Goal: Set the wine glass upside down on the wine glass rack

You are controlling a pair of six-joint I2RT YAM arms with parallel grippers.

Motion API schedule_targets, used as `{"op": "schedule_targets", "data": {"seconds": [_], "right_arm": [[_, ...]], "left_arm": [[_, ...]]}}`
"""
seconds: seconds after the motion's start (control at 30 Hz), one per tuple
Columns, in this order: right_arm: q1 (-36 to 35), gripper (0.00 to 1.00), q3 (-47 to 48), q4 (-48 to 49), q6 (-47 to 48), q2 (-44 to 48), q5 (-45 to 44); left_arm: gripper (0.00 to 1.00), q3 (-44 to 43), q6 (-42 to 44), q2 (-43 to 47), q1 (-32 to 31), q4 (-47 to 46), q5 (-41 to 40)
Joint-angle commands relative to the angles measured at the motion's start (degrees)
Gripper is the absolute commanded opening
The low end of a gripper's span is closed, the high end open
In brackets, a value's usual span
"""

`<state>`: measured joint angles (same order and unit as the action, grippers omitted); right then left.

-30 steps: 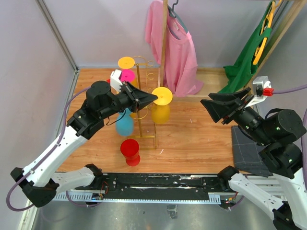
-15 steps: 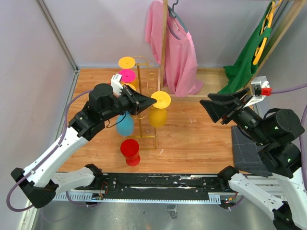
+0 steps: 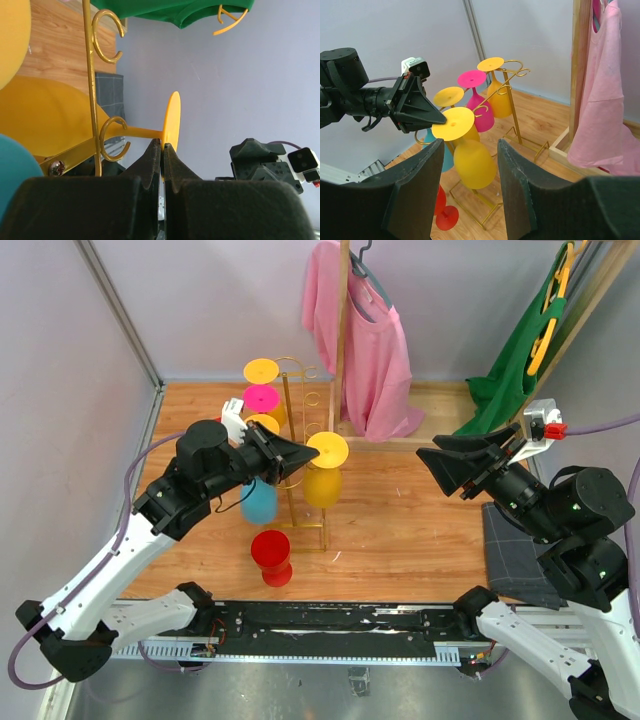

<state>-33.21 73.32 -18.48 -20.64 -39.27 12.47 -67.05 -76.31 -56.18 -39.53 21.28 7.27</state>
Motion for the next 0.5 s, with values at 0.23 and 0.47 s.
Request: {"op": "schedule_targets", "data": {"seconds": [0.23,0.47], "right_arm": [[0.7,0.48,-0.1,1.0,-0.3,0.3,0.0],[0.7,0.48,-0.4,1.2,-0.6,0.4,0.1]], "left_arm": [[0.0,1.7,-0.8,1.2,-0.4,-0.9,-1.5],[0.0,1.5,-0.5,2.0,-0.4,0.6,-2.6]]}}
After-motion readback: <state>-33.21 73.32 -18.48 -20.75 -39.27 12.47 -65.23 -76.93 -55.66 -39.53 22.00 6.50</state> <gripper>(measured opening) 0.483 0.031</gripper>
